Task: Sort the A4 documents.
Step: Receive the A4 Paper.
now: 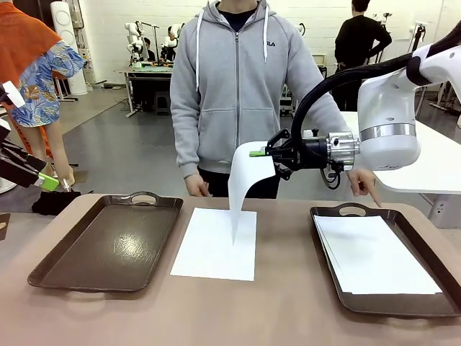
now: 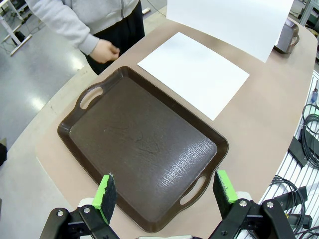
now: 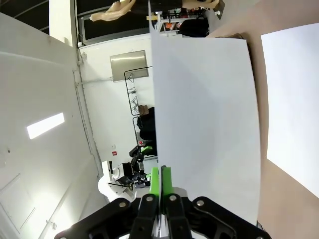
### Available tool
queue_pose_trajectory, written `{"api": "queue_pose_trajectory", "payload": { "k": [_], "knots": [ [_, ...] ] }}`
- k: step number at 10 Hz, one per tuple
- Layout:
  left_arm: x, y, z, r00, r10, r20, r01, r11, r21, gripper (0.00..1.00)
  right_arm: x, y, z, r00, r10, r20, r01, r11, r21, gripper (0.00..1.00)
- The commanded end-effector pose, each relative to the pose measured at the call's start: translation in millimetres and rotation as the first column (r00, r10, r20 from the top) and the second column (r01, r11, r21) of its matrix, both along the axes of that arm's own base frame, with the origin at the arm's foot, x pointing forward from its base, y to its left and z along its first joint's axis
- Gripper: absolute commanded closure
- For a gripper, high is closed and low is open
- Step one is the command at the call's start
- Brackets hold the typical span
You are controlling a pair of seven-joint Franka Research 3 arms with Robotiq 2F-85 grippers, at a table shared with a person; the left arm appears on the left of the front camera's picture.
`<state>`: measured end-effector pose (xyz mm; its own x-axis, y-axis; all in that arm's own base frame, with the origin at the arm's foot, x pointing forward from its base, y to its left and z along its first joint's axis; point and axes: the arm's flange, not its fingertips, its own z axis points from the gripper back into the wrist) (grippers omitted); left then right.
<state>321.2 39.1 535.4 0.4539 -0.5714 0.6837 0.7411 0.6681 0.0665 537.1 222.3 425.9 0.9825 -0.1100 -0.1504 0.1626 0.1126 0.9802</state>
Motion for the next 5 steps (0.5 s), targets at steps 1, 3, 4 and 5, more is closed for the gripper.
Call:
{"api": "queue_pose_trajectory", "payload": {
  "k": [1,3,4,5],
  "knots": [
    [0.3,1.2,-1.5,1.0,-0.004,-0.002,0.004,1.0,-0.011,0.0,0.4,1.6,0.5,1.0,-0.016,-0.002,0.016,1.0,0.005,1.0],
    [0.3,1.2,-1.5,1.0,-0.004,-0.002,0.004,1.0,-0.011,0.0,0.4,1.6,0.5,1.0,-0.016,-0.002,0.016,1.0,0.005,1.0],
    [0.3,1.2,-1.5,1.0,-0.004,-0.002,0.004,1.0,-0.011,0.0,0.4,1.6,0.5,1.0,-0.016,-0.002,0.016,1.0,0.005,1.0],
    [0.3,1.2,-1.5,1.0,-0.004,-0.002,0.004,1.0,-0.011,0.0,0.4,1.6,0.5,1.0,-0.016,-0.002,0.016,1.0,0.005,1.0]
  ]
}}
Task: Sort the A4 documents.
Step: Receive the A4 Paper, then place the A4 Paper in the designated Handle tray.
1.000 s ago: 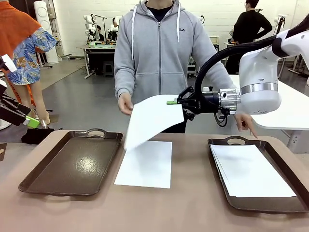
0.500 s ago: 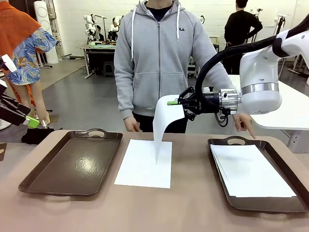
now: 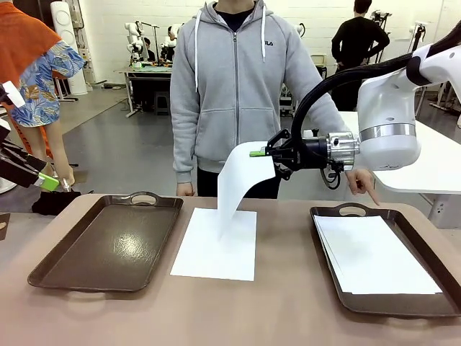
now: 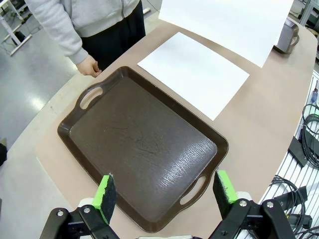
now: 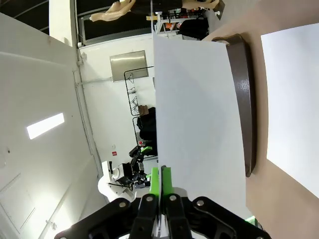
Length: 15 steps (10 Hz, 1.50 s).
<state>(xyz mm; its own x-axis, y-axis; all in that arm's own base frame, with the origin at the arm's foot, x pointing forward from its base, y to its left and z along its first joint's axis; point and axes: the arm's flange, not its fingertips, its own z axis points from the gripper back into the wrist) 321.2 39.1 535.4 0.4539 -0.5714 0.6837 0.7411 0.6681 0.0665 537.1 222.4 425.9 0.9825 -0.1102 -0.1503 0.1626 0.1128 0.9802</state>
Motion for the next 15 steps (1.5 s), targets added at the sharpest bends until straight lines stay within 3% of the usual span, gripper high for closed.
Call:
{"api": "queue_pose_trajectory", "payload": {
  "k": [1,15],
  "knots": [
    [0.3,1.2,-1.5,1.0,-0.004,-0.002,0.004,1.0,-0.011,0.0,0.4,1.5,0.5,1.0,-0.016,-0.002,0.016,1.0,0.005,1.0],
    [0.3,1.2,-1.5,1.0,-0.004,-0.002,0.004,1.0,-0.011,0.0,0.0,0.0,0.0,1.0,0.0,0.0,0.0,1.0,0.0,0.99]
  ]
}}
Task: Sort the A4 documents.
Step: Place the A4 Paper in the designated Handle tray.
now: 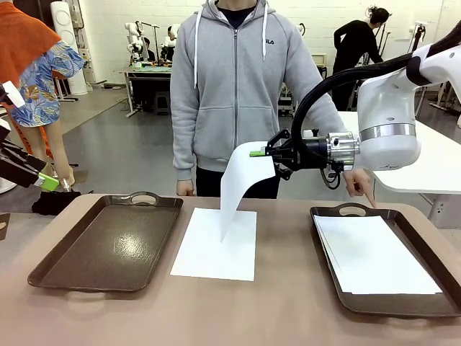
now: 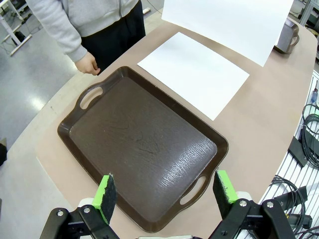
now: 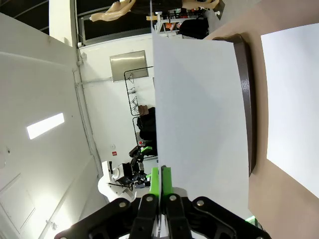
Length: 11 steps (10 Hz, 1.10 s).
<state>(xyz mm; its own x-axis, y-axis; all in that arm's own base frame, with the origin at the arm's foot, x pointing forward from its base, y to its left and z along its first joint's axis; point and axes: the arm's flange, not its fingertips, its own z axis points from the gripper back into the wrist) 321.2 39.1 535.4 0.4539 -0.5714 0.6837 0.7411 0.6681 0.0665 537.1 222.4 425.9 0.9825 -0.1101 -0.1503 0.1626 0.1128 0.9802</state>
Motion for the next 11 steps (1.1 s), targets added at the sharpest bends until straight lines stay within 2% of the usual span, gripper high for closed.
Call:
{"api": "queue_pose_trajectory", "payload": {
  "k": [1,4,6,9,11],
  "knots": [
    [0.3,1.2,-1.5,1.0,-0.004,-0.002,0.004,1.0,-0.011,0.0,-8.7,-20.7,5.1,0.998,0.036,0.043,-0.032,0.997,-0.07,0.99],
    [0.3,1.2,-1.5,1.0,-0.004,-0.002,0.004,1.0,-0.011,0.0,-11.0,-97.2,20.6,0.991,0.122,0.045,-0.117,0.988,-0.105,0.99],
    [0.3,1.2,-1.5,1.0,-0.004,-0.002,0.004,1.0,-0.011,0.0,-16.4,-137.6,24.9,0.984,0.161,0.079,-0.151,0.981,-0.125,0.99],
    [0.3,1.2,-1.5,1.0,-0.004,-0.002,0.004,1.0,-0.011,0.0,-10.4,-187.6,20.1,0.981,0.163,0.101,-0.145,0.975,-0.166,0.99],
    [0.3,1.2,-1.5,1.0,-0.004,-0.002,0.004,1.0,-0.011,0.0,-5.8,-203.5,-0.1,0.989,0.107,0.101,-0.091,0.985,-0.149,0.99]
  ]
}}
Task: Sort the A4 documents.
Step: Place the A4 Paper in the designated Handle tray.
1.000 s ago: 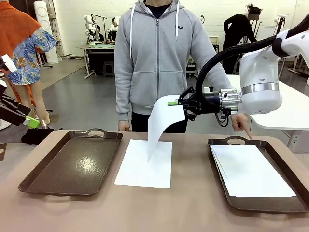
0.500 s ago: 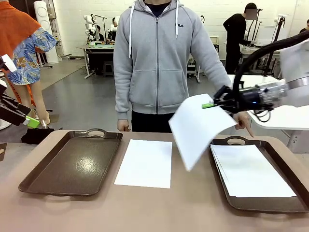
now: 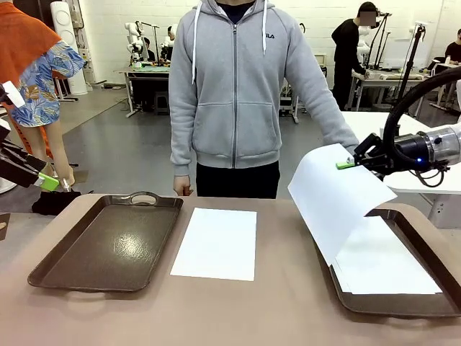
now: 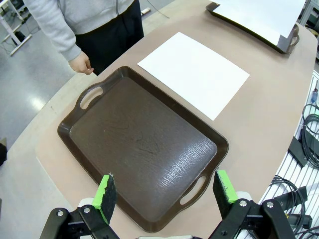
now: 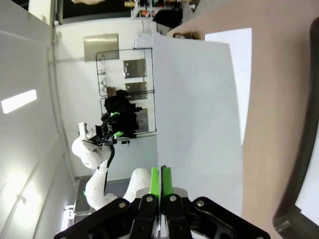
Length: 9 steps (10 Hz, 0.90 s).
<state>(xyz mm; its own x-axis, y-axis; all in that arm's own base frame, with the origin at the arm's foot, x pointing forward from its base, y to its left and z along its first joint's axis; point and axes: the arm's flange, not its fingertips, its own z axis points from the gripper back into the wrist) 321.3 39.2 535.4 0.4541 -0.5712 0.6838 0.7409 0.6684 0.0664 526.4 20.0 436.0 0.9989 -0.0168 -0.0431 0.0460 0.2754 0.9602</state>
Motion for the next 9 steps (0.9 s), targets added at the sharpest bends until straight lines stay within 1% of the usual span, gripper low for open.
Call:
{"api": "queue_pose_trajectory", "payload": {
  "k": [1,2,4,5,7,9],
  "knots": [
    [0.3,1.1,-1.5,1.0,-0.004,-0.002,0.004,1.0,-0.011,0.0,5.1,-5.7,-24.8,0.999,-0.031,0.018,0.031,0.999,0.012,0.99],
    [0.3,1.1,-1.5,1.0,-0.004,-0.002,0.004,1.0,-0.011,0.0,4.5,-11.1,-41.6,0.998,-0.06,0.013,0.06,0.998,0.022,0.99],
    [0.3,1.1,-1.5,1.0,-0.004,-0.002,0.004,1.0,-0.011,0.0,2.8,-22.0,-64.4,0.998,-0.07,0.001,0.07,0.997,0.017,0.99],
    [0.3,1.1,-1.5,1.0,-0.004,-0.002,0.004,1.0,-0.011,0.0,3.0,-29.7,-70.1,0.997,-0.072,0.0,0.072,0.997,0.015,0.99],
    [0.3,1.1,-1.5,1.0,-0.004,-0.002,0.004,1.0,-0.011,0.0,4.6,-47.2,-77.3,0.995,-0.103,-0.006,0.103,0.994,-0.037,0.99],
    [0.3,1.1,-1.5,1.0,-0.004,-0.002,0.004,1.0,-0.011,0.0,0.0,-52.5,-75.5,0.996,-0.092,0.012,0.093,0.988,-0.124,0.99]
  ]
}}
